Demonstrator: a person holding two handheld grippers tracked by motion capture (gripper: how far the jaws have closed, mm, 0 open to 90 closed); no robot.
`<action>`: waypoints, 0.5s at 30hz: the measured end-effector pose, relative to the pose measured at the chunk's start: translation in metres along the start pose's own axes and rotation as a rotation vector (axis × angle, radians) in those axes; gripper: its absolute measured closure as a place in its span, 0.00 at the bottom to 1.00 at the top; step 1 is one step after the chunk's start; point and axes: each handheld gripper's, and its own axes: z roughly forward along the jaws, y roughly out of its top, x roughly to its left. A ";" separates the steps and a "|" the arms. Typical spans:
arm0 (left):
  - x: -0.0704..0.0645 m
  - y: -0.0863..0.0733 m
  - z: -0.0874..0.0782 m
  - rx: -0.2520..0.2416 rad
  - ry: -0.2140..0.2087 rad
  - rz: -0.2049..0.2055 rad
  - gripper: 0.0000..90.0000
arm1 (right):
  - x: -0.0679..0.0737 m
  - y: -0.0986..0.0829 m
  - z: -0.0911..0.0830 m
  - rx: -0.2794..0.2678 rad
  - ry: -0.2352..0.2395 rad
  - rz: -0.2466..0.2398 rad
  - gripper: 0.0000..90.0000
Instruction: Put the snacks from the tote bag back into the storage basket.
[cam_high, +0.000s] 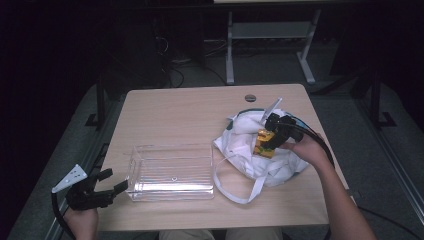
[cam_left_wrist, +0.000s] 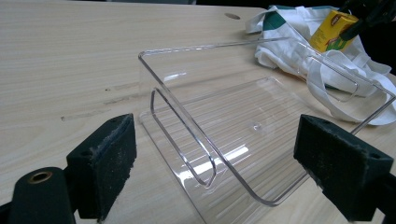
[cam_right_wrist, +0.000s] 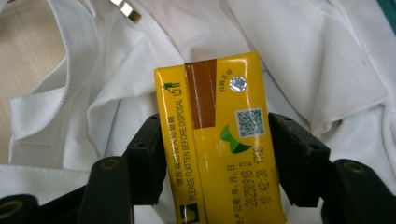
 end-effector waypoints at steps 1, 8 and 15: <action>0.000 0.000 0.000 -0.001 -0.001 -0.001 0.14 | 0.000 0.000 0.000 -0.001 -0.001 -0.005 0.47; 0.000 0.000 0.000 0.000 0.000 -0.002 0.14 | 0.001 0.001 0.001 0.003 -0.008 -0.027 0.50; 0.000 0.000 0.000 -0.002 0.000 0.000 0.14 | 0.001 0.001 0.001 -0.002 -0.003 -0.038 0.52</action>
